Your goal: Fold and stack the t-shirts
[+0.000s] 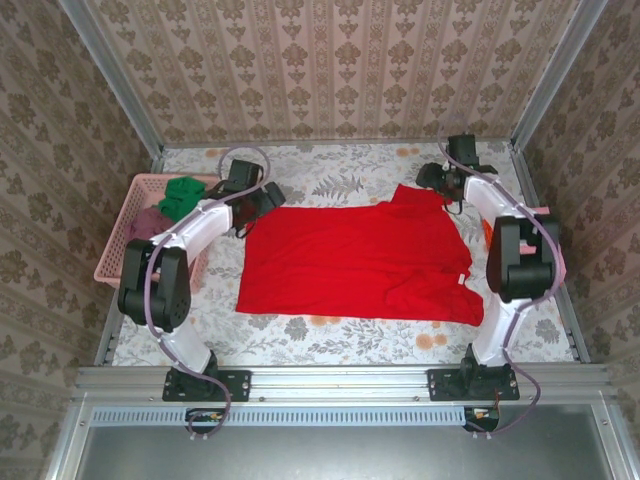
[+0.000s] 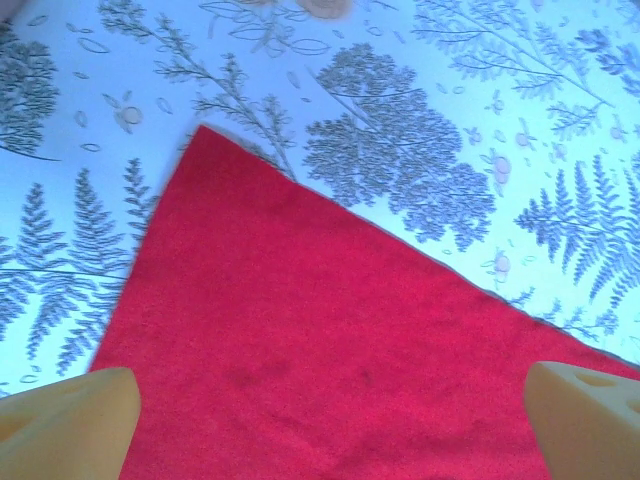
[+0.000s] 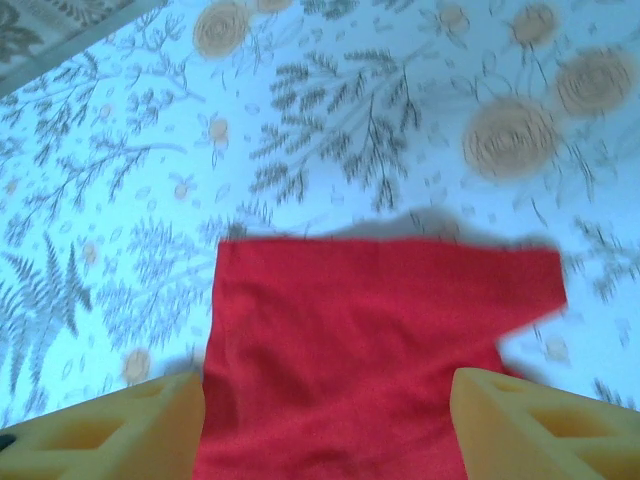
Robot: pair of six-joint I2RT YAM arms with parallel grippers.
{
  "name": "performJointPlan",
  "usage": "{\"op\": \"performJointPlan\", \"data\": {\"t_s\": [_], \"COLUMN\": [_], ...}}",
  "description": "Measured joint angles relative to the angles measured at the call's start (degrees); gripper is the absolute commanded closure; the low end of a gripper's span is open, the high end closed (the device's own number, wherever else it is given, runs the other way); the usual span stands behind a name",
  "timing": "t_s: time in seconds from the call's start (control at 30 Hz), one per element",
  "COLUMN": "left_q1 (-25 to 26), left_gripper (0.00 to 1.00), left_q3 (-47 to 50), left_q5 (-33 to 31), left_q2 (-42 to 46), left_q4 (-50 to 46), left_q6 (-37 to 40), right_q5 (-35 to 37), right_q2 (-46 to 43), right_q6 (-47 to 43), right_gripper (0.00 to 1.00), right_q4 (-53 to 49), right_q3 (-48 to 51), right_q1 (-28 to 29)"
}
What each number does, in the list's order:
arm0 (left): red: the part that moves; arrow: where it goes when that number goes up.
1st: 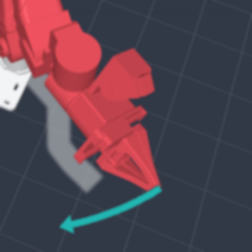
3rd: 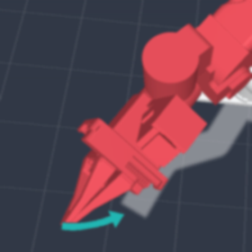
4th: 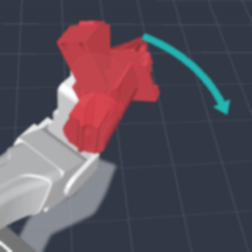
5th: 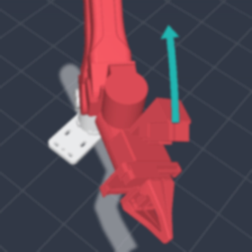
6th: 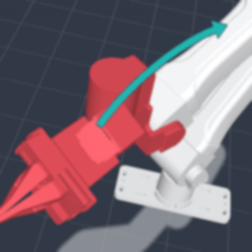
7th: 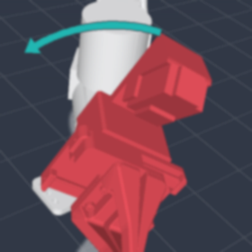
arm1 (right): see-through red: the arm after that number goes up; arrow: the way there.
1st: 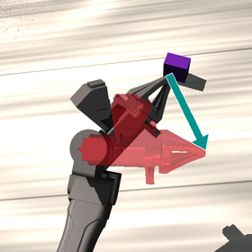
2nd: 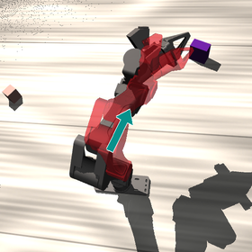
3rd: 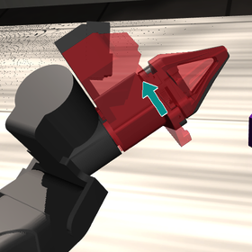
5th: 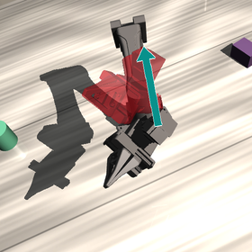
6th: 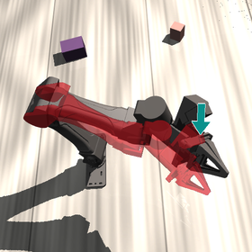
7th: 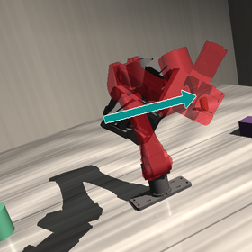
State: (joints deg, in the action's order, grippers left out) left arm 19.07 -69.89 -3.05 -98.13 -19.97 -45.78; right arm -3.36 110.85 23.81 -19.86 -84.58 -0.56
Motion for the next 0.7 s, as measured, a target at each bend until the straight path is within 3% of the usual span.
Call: {"op": "performJointPlan", "data": {"t_s": [0.37,0.7], "left_q1": [-1.16,-1.16], "left_gripper": [0.0,0.0], "left_q3": [2.32,3.08], "left_q5": [0.2,0.31], "left_q2": [0.07,0.07], "left_q4": [-0.98,-1.03], "left_q6": [0.83,0.83], "right_q5": [0.15,-3.54], "right_q2": [16.81,24.81], "right_q6": [0.2,5.18], "right_gripper": [0.44,0.36], "right_q4": [-3.74,-5.16], "right_q3": [-15.26,-24.59], "right_q1": [5.79,7.08]}}
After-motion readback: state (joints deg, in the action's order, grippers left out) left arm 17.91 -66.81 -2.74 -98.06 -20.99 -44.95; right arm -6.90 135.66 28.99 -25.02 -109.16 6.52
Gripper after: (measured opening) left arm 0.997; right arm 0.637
